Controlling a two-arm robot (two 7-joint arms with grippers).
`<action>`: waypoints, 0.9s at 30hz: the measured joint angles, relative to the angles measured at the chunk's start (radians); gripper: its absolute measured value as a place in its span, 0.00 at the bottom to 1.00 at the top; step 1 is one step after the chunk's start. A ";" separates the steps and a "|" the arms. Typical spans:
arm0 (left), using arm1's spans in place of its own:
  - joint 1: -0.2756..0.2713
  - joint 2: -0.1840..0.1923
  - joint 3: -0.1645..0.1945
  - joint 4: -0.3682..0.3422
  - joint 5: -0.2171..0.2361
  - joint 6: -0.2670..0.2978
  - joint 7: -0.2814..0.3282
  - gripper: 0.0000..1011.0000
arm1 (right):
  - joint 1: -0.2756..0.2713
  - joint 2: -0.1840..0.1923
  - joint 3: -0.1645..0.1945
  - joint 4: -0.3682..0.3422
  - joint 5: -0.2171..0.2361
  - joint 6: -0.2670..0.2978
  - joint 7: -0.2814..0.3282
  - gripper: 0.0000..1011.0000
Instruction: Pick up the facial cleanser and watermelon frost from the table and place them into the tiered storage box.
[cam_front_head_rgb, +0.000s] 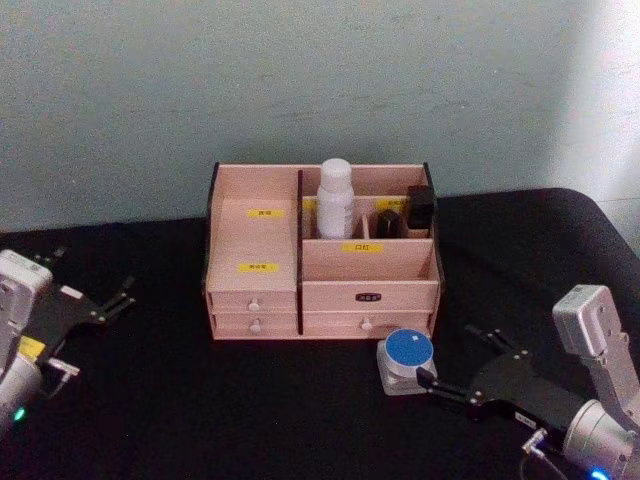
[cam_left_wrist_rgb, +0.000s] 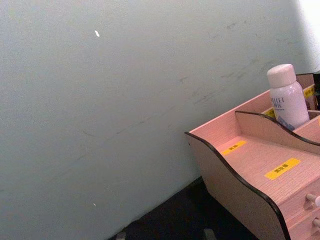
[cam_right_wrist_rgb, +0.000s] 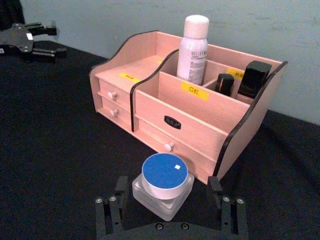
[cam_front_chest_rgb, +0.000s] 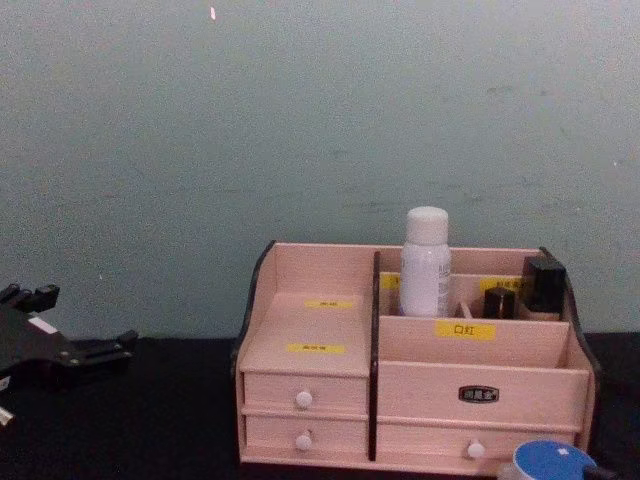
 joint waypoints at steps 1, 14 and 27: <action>0.000 0.000 0.000 0.000 0.000 0.000 0.000 0.99 | 0.007 0.000 -0.006 0.009 0.000 0.000 0.001 0.99; 0.000 0.000 0.000 0.000 0.000 0.000 0.000 0.99 | 0.055 -0.011 -0.036 0.065 -0.001 -0.008 0.002 0.99; 0.000 0.000 0.000 0.000 0.000 0.000 0.000 0.99 | 0.090 -0.015 -0.047 0.095 0.003 -0.014 0.007 0.99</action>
